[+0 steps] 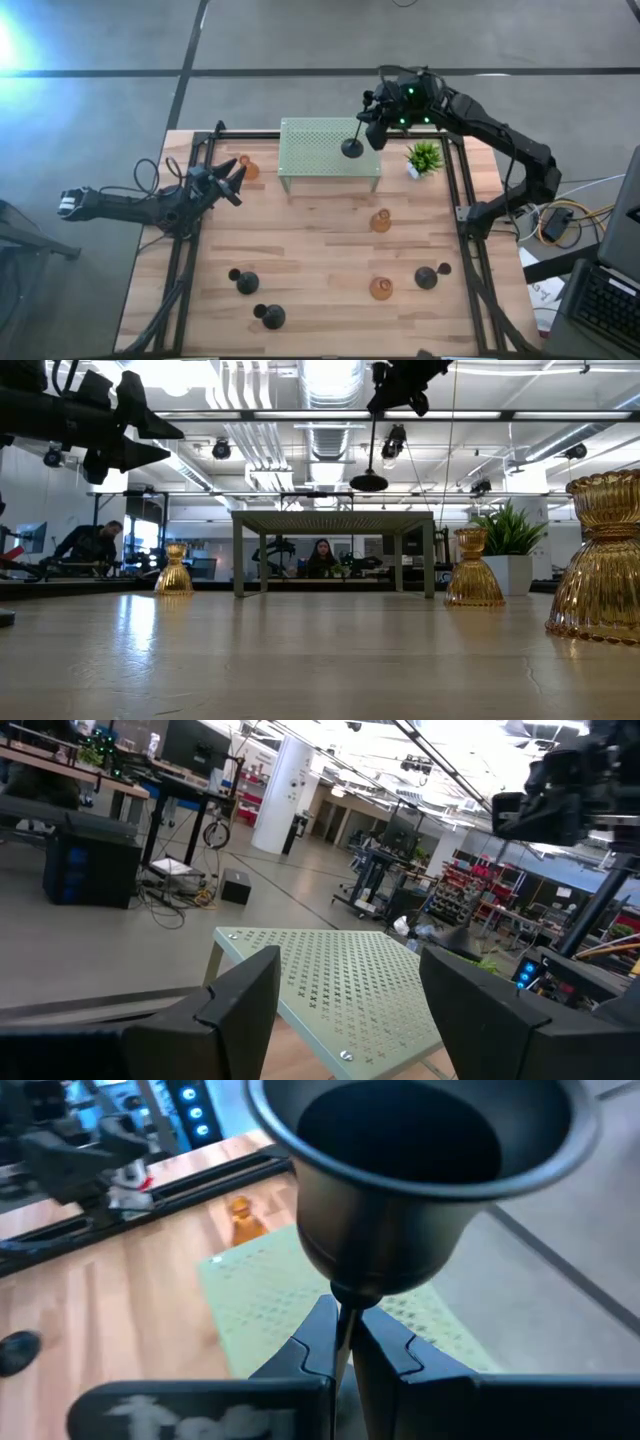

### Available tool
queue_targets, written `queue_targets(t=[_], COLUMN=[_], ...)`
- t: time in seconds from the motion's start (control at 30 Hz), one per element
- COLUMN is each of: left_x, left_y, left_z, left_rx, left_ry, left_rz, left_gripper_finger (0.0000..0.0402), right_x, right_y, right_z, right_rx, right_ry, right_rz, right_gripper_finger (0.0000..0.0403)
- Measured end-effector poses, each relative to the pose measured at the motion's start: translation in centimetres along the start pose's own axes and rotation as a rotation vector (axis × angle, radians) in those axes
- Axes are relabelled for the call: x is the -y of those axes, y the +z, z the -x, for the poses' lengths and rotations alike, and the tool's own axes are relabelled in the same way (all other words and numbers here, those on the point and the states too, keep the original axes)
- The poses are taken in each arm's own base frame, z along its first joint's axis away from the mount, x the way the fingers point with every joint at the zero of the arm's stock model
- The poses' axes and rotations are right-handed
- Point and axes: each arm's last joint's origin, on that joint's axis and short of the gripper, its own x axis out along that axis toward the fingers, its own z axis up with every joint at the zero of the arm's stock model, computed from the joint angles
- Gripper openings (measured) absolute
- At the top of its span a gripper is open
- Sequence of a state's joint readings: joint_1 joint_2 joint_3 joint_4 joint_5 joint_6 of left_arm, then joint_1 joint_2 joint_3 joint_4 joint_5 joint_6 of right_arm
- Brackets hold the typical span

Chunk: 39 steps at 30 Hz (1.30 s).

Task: Pick & Place candle stick holders
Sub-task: Put the middle black candle holder on the shelf

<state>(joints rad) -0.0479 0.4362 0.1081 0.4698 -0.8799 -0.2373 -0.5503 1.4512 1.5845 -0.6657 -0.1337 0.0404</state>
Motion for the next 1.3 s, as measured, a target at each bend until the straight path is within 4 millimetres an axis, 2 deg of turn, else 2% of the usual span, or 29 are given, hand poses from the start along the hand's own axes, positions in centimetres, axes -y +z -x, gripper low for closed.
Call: queue_targets(t=[0.23, 0.6, 0.9, 1.3], left_x=[0.0, 0.0, 0.0, 0.0], left_y=[0.0, 0.0, 0.0, 0.0], left_z=[0.0, 0.0, 0.0, 0.0], left_rx=[0.0, 0.0, 0.001, 0.001], left_ry=[0.0, 0.003, 0.006, 0.007], left_rz=[-0.001, -0.002, -0.026, -0.026], left_gripper_finger=[0.0245, 0.0245, 0.0245, 0.0245], right_x=[2.8, 6.1, 7.5, 8.6], right_y=[0.1, -0.5, -0.9, -1.0], right_z=[-0.8, -2.7, -4.1, -3.9], right_rx=[0.008, -0.028, -0.044, -0.049], right_ry=[-0.072, -0.113, -0.118, -0.145], right_rz=[0.001, -0.017, 0.002, 0.024], right_gripper_finger=[0.0011, 0.0011, 0.0011, 0.0011])
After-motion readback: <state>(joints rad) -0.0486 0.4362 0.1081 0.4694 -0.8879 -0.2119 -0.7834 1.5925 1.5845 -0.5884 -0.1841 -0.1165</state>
